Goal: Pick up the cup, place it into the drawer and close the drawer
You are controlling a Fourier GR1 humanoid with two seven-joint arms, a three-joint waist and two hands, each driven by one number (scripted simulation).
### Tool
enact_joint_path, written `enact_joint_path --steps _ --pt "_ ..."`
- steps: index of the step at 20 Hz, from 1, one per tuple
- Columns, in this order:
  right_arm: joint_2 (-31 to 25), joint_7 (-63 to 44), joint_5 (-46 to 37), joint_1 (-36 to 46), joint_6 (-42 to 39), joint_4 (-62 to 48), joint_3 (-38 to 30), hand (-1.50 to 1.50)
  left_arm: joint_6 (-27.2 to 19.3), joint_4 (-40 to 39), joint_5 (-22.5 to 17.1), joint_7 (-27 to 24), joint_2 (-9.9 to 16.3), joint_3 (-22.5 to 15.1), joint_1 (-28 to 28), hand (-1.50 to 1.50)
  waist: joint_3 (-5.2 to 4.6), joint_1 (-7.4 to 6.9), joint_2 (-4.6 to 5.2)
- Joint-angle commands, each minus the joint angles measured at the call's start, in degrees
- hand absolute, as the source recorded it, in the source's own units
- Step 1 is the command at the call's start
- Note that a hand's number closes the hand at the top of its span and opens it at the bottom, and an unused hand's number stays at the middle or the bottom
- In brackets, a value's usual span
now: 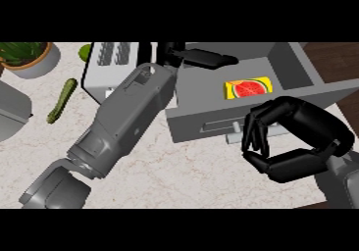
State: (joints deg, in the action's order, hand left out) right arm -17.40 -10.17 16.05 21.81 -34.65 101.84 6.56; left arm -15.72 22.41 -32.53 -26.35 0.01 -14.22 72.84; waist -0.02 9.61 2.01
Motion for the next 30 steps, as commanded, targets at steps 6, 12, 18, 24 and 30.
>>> enact_joint_path --steps 6,12,18,24,30 --pt "-5.96 2.08 -23.22 -2.68 1.13 0.61 5.57 -1.50 -0.91 -1.55 -3.89 -3.02 0.00 0.53 -0.35 -1.50 0.11 -5.84 -0.74" --pt "-3.05 9.03 -37.52 -6.63 9.67 -11.85 11.91 -1.50 0.33 2.06 -5.64 -5.55 0.00 0.92 -4.74 -1.50 0.08 -9.26 -1.56" --pt "0.34 16.94 -45.60 0.60 14.65 -34.61 15.87 -1.50 4.60 5.28 -5.14 -7.23 2.61 1.25 -10.80 -1.50 0.11 -12.47 -1.45" --pt "0.74 25.45 -46.60 10.41 21.07 -55.71 9.08 1.50 7.32 10.48 -5.50 -5.48 5.25 0.87 -15.23 -1.50 0.26 -15.51 -1.08" --pt "0.43 32.11 -44.84 20.09 25.96 -66.36 2.49 1.50 8.62 15.47 -5.95 -3.32 6.61 0.26 -19.30 -1.50 0.33 -17.09 -0.91"
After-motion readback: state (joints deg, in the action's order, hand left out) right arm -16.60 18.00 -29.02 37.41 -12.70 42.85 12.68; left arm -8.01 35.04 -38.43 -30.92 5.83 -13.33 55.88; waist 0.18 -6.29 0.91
